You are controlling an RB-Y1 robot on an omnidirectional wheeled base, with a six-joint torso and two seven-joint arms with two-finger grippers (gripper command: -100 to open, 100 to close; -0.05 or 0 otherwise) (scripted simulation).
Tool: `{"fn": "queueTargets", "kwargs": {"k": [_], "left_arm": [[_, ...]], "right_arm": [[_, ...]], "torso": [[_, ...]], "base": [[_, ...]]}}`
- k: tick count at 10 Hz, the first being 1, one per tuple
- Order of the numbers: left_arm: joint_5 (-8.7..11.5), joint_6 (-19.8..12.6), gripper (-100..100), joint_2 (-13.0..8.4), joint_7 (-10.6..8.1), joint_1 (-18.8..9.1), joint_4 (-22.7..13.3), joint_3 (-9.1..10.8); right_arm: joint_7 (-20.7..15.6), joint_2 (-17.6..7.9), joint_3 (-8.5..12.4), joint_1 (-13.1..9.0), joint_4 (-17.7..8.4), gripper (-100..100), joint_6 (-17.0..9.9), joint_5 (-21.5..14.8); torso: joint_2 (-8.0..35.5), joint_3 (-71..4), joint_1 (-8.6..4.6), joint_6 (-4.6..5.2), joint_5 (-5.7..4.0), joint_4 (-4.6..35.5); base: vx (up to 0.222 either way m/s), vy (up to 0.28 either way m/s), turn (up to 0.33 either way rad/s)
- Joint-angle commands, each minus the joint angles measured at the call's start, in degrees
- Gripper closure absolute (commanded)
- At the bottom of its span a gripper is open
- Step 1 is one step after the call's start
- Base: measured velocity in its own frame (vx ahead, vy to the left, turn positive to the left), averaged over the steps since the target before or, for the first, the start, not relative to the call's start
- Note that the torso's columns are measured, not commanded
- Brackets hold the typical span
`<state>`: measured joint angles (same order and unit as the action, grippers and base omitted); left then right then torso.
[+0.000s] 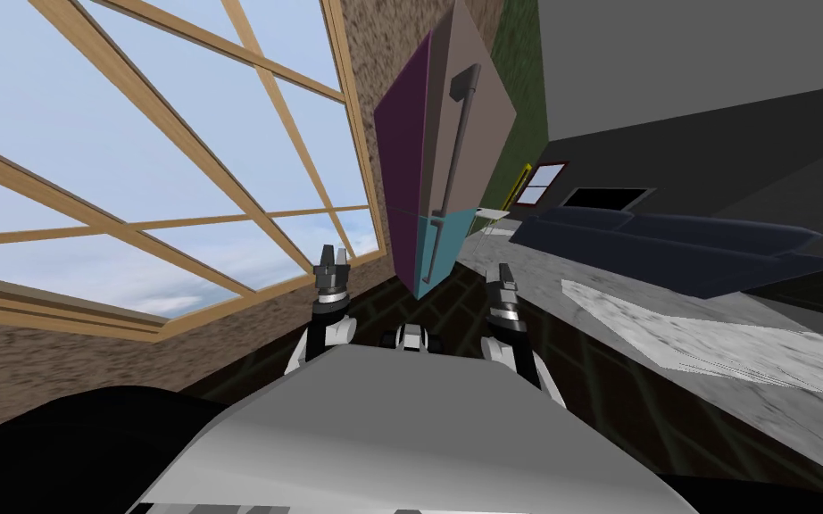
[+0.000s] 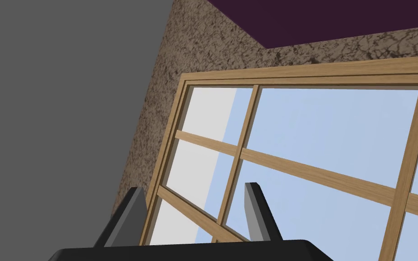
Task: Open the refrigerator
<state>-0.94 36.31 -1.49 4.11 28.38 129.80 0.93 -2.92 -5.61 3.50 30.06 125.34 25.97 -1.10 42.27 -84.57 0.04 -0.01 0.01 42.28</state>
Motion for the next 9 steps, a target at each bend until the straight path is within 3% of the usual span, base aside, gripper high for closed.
{"fn": "queueTargets", "kwargs": {"k": [1,9], "left_arm": [[0.0,0.0,0,0.0,0.0,0.0,0.0,0.0],[0.0,0.0,0,0.0,0.0,0.0,0.0,0.0]], "right_arm": [[-1.2,-4.59,0.25,-1.66,-2.36,-100,-1.6,-2.34],[-6.4,-17.53,0.79,-7.34,-11.36,-100,-7.3,-12.76]], "torso": [[0.0,0.0,-0.02,0.01,0.0,0.0],[0.05,0.02,-0.01,0.01,0.0,0.02]], "base": [[-0.006,0.049,0.086],[-0.006,0.065,0.115]]}}
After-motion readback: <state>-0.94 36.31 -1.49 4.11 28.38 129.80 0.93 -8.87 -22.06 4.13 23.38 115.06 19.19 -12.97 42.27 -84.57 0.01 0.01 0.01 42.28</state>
